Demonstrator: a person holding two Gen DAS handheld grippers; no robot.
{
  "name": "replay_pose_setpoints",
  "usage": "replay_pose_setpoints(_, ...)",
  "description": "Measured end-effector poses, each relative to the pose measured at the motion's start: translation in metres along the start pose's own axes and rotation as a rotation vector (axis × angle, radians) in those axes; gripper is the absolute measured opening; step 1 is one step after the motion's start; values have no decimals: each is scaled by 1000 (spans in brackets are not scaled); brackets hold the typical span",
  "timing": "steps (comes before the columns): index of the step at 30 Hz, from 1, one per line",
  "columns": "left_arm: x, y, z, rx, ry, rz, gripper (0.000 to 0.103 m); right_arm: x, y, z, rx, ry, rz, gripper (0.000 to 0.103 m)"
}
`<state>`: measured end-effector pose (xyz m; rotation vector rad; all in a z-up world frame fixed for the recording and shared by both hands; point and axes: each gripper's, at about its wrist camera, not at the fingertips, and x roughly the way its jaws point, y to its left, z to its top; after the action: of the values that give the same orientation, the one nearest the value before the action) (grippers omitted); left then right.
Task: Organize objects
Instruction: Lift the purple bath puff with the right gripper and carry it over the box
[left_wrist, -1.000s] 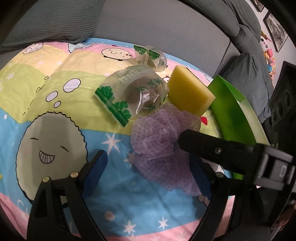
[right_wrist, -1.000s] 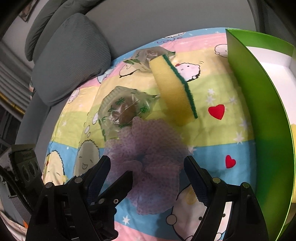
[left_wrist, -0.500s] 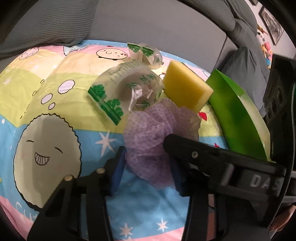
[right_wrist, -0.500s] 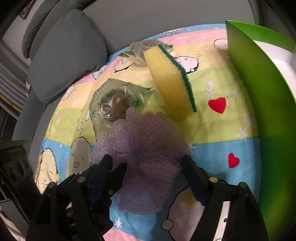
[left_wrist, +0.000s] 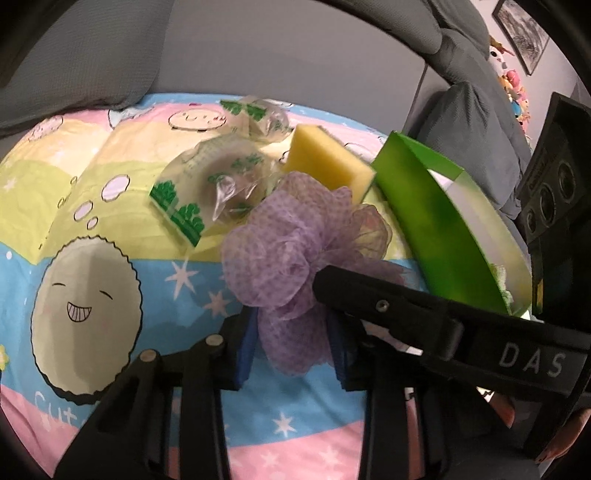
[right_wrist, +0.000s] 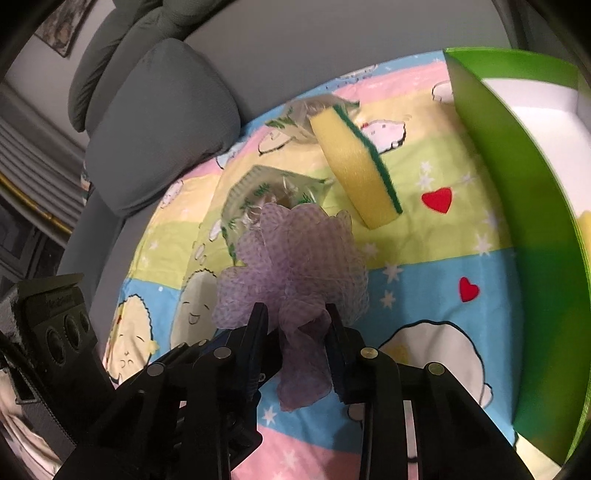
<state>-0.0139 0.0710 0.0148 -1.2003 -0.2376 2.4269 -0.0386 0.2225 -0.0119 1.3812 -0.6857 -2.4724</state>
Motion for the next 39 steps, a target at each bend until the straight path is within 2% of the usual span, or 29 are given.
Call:
replay_pose_setpoints(14,-35,-31,10,71,-78,-37,33,-55,14,-3,-23,-121,3,33)
replay_pose_setpoints(30,-53,-66,24,142,-146,-91,33,-112,12,-3,-14,-258,-13,33)
replay_pose_setpoints(39,-59,-86,28,181,-168,-117,33,-132,10,-8,-6,-307,-29,33)
